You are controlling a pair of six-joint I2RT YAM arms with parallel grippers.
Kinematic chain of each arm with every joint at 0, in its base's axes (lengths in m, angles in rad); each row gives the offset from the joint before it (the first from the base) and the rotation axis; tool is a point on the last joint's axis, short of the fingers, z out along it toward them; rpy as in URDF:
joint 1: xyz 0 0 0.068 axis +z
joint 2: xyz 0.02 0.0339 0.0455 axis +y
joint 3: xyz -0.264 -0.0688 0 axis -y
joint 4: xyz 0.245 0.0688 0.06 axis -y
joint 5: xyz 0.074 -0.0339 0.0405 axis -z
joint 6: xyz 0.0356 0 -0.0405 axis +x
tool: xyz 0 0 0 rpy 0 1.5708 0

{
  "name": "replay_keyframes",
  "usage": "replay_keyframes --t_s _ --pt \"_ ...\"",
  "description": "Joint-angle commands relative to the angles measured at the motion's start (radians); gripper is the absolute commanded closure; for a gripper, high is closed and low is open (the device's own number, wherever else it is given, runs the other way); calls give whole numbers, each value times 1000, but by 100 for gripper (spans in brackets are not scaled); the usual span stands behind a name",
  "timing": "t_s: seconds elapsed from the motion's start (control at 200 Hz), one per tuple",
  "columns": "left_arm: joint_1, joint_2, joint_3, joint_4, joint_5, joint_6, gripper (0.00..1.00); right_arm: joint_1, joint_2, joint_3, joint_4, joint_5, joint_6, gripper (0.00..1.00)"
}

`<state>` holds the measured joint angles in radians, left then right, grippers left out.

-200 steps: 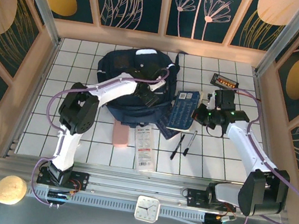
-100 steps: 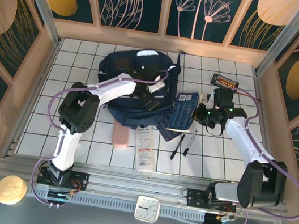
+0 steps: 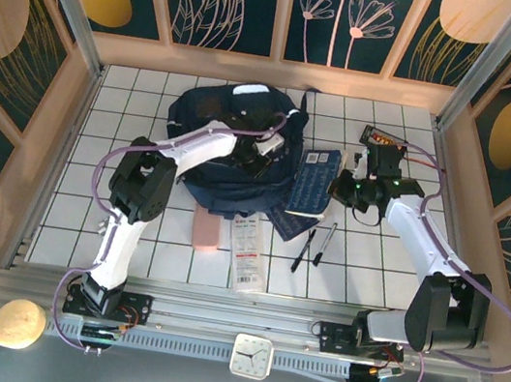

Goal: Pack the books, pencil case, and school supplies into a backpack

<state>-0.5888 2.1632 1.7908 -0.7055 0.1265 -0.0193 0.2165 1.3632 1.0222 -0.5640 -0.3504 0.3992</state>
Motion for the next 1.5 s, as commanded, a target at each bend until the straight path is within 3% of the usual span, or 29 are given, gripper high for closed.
replay_keyframes --t_s 0.0,0.49,0.676,0.786,0.926,1.041,1.191,1.491 --pt "47 -117 127 -20 39 -148 100 -2 -39 44 71 -61 29 100" --pt "66 -191 347 -134 139 -218 100 26 -134 80 127 -292 236 100" --pt "66 -216 305 -123 150 -219 100 50 -60 41 294 -399 349 100" --pt "66 -232 269 -120 123 -212 100 22 -81 91 216 -391 344 100" --pt "66 -224 265 -114 93 -199 100 -86 -158 136 45 -437 316 100" --pt "66 -214 285 -108 92 -201 100 -128 -207 98 43 -505 374 100" --pt "67 -216 305 -84 122 -226 100 -114 -231 -37 160 -504 472 100" --pt "92 -255 293 -79 139 -249 100 -36 -189 -181 304 -431 512 100"
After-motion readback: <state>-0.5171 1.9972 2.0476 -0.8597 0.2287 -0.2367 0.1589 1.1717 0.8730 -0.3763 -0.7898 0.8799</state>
